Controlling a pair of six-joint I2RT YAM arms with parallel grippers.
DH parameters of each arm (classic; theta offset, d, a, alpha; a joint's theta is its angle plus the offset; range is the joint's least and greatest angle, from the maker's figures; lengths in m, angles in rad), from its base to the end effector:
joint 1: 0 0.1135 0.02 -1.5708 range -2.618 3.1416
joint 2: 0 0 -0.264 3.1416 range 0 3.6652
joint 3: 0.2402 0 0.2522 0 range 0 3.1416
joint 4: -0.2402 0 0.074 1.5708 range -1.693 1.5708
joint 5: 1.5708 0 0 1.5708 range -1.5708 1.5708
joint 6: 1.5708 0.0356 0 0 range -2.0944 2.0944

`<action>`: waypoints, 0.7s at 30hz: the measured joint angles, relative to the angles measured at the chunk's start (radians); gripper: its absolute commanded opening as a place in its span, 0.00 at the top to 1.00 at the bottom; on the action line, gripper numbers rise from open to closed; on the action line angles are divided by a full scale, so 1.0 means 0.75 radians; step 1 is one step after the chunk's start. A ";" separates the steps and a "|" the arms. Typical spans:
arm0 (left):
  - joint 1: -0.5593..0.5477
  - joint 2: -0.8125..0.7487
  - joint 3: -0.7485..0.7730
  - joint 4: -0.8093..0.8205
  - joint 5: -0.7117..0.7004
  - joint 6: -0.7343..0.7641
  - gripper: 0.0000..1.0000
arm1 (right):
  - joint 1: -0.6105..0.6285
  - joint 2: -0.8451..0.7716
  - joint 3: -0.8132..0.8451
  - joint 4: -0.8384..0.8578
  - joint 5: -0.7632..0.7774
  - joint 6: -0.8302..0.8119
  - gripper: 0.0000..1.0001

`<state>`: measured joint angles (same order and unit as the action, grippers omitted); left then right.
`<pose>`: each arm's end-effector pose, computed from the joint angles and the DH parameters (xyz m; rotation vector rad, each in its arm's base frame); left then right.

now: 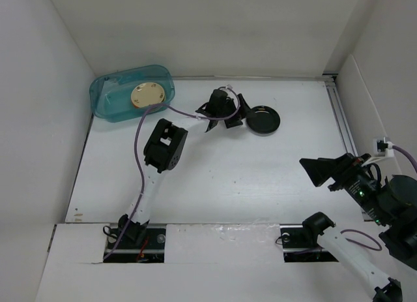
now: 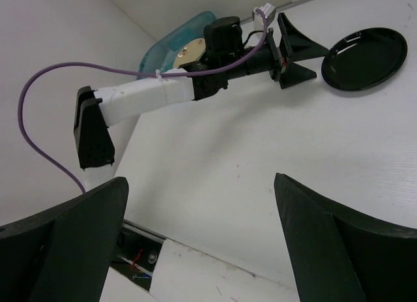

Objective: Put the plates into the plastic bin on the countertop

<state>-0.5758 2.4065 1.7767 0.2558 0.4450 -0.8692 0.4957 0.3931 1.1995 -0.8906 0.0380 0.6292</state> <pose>0.4512 -0.3112 0.1560 0.0138 2.1735 -1.3331 0.0108 0.0043 0.4237 0.1448 1.7149 0.8158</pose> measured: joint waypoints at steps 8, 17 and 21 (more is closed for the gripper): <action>-0.019 0.131 0.206 -0.101 -0.042 -0.077 0.66 | 0.000 -0.010 0.004 -0.042 0.011 -0.003 0.01; -0.018 0.298 0.495 -0.281 -0.015 -0.064 1.00 | 0.000 -0.011 0.006 -0.060 0.019 -0.009 0.01; -0.012 0.279 0.520 -0.347 -0.020 -0.022 1.00 | 0.000 -0.011 0.006 -0.058 0.018 -0.011 0.01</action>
<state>-0.5846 2.6156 2.1670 -0.0044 0.4301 -0.8860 0.4957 0.3847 1.2037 -0.9340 0.0513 0.6209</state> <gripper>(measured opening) 0.022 0.993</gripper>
